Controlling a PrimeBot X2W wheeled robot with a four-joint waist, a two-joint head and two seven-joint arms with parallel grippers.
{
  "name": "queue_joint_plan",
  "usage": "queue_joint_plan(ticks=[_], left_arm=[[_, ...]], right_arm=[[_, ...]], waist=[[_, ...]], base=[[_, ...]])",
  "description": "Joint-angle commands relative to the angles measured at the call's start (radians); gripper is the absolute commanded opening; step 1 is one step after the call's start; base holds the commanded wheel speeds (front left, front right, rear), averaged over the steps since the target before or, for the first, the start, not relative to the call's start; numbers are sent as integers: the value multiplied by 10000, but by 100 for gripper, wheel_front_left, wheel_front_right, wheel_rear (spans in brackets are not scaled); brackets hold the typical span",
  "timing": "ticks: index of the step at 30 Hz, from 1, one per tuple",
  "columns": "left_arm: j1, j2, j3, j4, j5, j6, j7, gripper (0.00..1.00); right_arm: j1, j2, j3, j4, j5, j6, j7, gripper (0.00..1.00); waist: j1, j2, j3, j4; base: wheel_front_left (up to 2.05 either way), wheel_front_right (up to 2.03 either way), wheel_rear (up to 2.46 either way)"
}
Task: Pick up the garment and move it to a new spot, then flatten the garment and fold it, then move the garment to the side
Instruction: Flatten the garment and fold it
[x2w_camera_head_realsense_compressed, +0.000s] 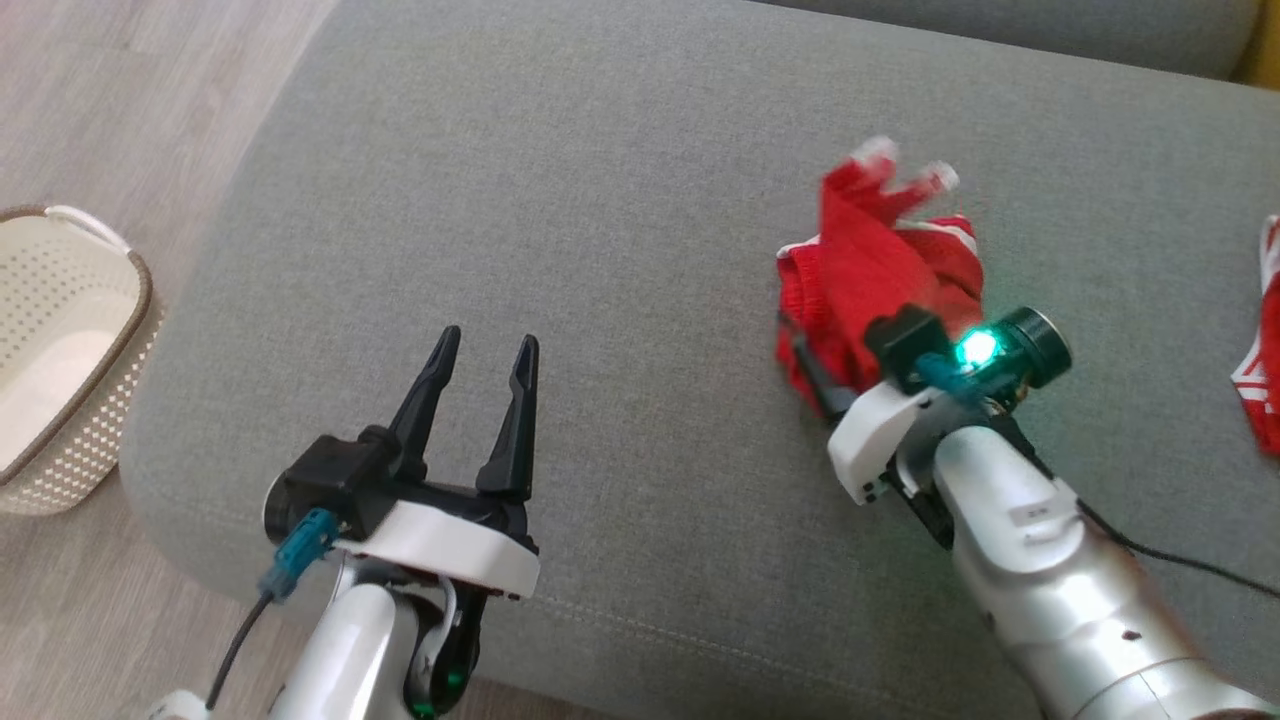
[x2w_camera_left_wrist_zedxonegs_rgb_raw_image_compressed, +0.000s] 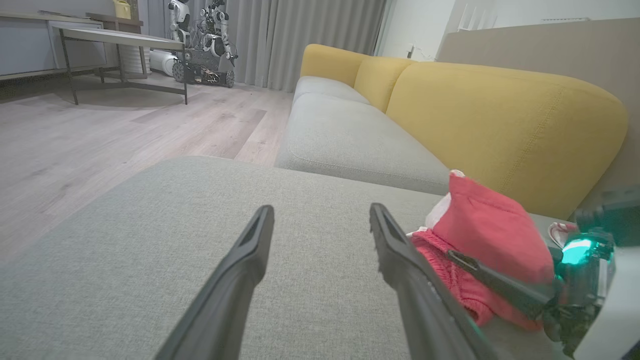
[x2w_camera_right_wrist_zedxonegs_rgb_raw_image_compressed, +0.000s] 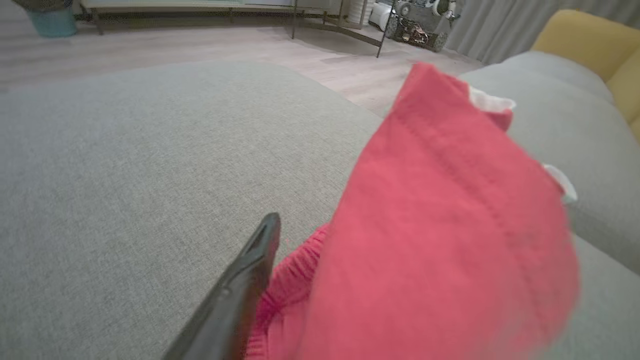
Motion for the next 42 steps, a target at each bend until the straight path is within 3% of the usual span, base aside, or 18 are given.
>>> queue_joint_plan(ticks=[1,7,14,22,30,36,42], left_arm=[[-262,39,274,-309,-28,-3,-51,100],[-292,39,221,-248,-86,22,-51,100],[-258,39,267,-227,-70,35,-51,100],[-210,39,306,-216,-47,43,-51,100],[-160,39,352,-178,43,16,-51,100],[-63,39,556,-300,141,15,-51,100],[-41,39,866,-633,-112,32,-51,100]], right_arm=[[-301,139,343,-219,-610,65,-157,100],[-311,167,937,26,-1815,65,-159,100],[-250,193,1834,556,-1608,65,-69,100],[-171,198,2974,585,196,65,85,100],[28,161,4425,-735,3822,65,759,100],[-262,-539,3719,-1870,5056,65,334,100],[-157,-1159,1683,-2728,4855,65,-145,100]], waist=[[0,0,25,49],[0,0,-40,133],[0,0,-130,129],[0,0,-198,-25],[0,0,-410,-300],[0,0,-670,-583],[0,0,-770,-865]], base=[[0,0,0],[0,0,0],[0,0,0],[0,0,0],[0,0,0],[0,0,0],[0,0,0]])
